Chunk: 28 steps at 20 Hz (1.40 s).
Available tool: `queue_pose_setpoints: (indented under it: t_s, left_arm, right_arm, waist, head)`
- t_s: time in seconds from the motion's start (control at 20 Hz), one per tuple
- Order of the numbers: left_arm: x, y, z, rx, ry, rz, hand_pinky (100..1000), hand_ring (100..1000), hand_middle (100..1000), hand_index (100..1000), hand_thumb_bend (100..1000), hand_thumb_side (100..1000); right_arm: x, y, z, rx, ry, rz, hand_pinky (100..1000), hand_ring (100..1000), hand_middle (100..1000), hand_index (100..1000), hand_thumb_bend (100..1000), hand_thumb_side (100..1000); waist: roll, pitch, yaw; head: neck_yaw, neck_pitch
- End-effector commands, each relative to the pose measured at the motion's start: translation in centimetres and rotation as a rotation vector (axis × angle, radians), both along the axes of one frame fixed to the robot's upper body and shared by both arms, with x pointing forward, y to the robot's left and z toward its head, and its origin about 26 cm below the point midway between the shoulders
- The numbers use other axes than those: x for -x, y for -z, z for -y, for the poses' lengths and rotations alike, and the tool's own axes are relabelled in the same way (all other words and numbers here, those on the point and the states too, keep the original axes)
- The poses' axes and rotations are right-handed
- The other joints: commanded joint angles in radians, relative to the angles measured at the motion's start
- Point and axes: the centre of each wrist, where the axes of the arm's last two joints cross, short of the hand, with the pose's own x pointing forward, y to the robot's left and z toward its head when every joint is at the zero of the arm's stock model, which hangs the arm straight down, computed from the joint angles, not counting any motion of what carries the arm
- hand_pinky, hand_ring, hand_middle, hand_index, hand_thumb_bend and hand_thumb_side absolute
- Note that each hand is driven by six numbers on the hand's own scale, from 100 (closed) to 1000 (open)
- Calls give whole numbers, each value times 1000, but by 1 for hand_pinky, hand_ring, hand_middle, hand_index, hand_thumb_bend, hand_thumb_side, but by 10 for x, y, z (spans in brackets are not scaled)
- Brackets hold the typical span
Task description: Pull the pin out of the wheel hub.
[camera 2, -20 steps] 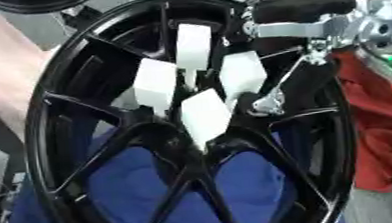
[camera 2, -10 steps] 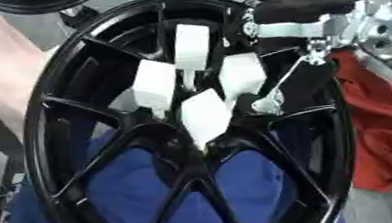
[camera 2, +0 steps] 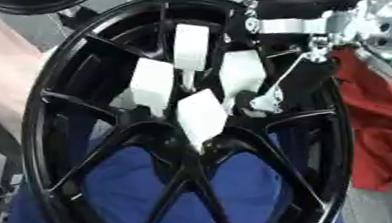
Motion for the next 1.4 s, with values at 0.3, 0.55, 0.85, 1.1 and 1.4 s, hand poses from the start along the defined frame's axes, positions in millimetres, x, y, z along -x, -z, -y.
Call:
queue_pose_setpoints:
  t_s: [0.3,0.55,0.85,1.1,1.4]
  left_arm:
    - [3,-5,-3,-19,-14,14,746,738,668,761,156,793]
    - [4,-4,-4,-20,-18,7,747,739,670,760,158,793]
    - [5,-3,-5,-21,-21,1,747,738,669,760,157,791]
    - [5,-3,-8,-19,-39,7,747,738,668,760,155,789]
    - [6,-2,-11,-12,-61,14,747,737,667,760,151,789]
  right_arm:
    - [12,-26,6,-1,17,81,646,349,414,530,100,100]
    - [13,-33,10,-17,23,88,649,344,412,527,100,100]
    - [-5,-51,33,-136,98,62,627,327,406,515,100,100]
    - [-12,-65,89,-252,288,120,634,322,408,515,100,100]
    - [-15,-58,199,-438,725,245,663,333,424,528,100,100]
  waist:
    - [1,-45,-9]
    - [-1,-59,-16]
    - [1,-68,-26]
    - [10,-66,-44]
    - [25,-56,-59]
  head:
    - [7,-11]
    - [10,-14]
    - [13,-15]
    - [22,-5]
    - [42,-8]
